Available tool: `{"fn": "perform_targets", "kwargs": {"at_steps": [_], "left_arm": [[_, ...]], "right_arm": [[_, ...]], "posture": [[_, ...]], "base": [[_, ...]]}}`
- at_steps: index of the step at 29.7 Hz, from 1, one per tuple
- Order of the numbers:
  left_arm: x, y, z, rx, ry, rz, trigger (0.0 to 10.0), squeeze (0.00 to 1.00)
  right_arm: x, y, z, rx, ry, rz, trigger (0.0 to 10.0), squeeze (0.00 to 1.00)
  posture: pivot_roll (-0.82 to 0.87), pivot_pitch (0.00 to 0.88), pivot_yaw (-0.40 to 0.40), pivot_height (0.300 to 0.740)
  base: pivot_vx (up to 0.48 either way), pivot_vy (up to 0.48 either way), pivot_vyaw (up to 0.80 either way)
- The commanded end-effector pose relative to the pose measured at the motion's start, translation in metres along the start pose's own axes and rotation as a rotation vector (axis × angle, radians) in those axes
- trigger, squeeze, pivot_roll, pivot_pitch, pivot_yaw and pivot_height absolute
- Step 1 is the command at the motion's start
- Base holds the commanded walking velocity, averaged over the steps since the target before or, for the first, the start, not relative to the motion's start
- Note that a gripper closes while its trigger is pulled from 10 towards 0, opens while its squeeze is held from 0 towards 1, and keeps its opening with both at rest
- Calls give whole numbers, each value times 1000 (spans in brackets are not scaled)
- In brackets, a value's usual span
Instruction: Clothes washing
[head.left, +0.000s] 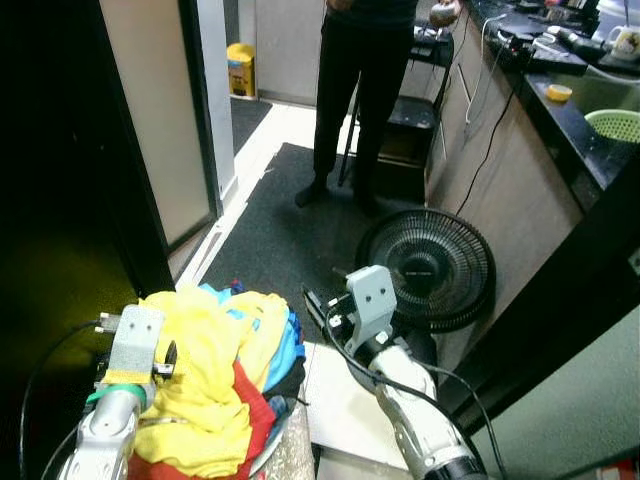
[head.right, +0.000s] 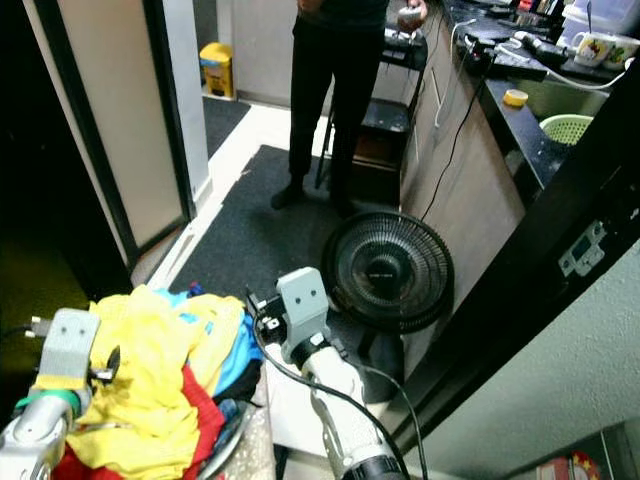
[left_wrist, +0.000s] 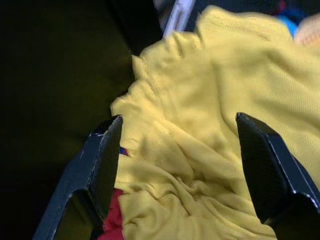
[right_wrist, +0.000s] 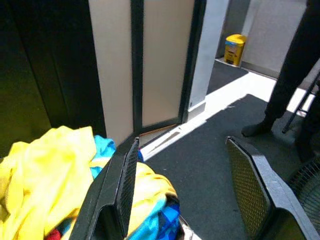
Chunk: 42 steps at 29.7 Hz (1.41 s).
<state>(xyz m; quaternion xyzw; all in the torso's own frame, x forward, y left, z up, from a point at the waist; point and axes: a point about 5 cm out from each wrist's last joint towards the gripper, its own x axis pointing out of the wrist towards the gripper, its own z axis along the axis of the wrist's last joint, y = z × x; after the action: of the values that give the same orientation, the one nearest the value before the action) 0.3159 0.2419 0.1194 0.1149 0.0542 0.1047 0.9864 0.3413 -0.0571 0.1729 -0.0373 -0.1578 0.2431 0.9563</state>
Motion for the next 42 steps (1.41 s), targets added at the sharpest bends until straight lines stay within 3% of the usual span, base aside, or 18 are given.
{"fn": "perform_targets", "kwargs": {"at_steps": [1,7,29,33,37,42], "left_arm": [[-3,0,-2,-5,0,8,10000,0],[-1,-12,13,-23,-64,-28,10000,0],[2,-24,19,-25,-77,-76,10000,0],[3,-25,19,-29,-78,-84,10000,0],[2,-30,17,-55,-67,-147,10000,0],[-6,-51,12,-78,-41,-374,10000,0]], "right_arm": [[1,2,-2,4,15,5,10000,0],[3,-3,-3,-34,32,-25,10000,0],[-2,-8,-4,-34,29,-48,10000,0],[-1,-9,-3,-3,21,-55,10000,0],[-1,-9,-3,-4,22,-59,10000,0],[-4,-12,-6,14,33,-75,10000,0]], "posture": [[37,218,-37,740],[41,200,-33,740],[22,182,-16,740],[18,182,-13,740],[16,184,-11,740],[16,189,-8,740]], "base": [[0,0,738],[0,0,800],[0,0,799],[0,0,0],[0,0,0],[0,0,0]]}}
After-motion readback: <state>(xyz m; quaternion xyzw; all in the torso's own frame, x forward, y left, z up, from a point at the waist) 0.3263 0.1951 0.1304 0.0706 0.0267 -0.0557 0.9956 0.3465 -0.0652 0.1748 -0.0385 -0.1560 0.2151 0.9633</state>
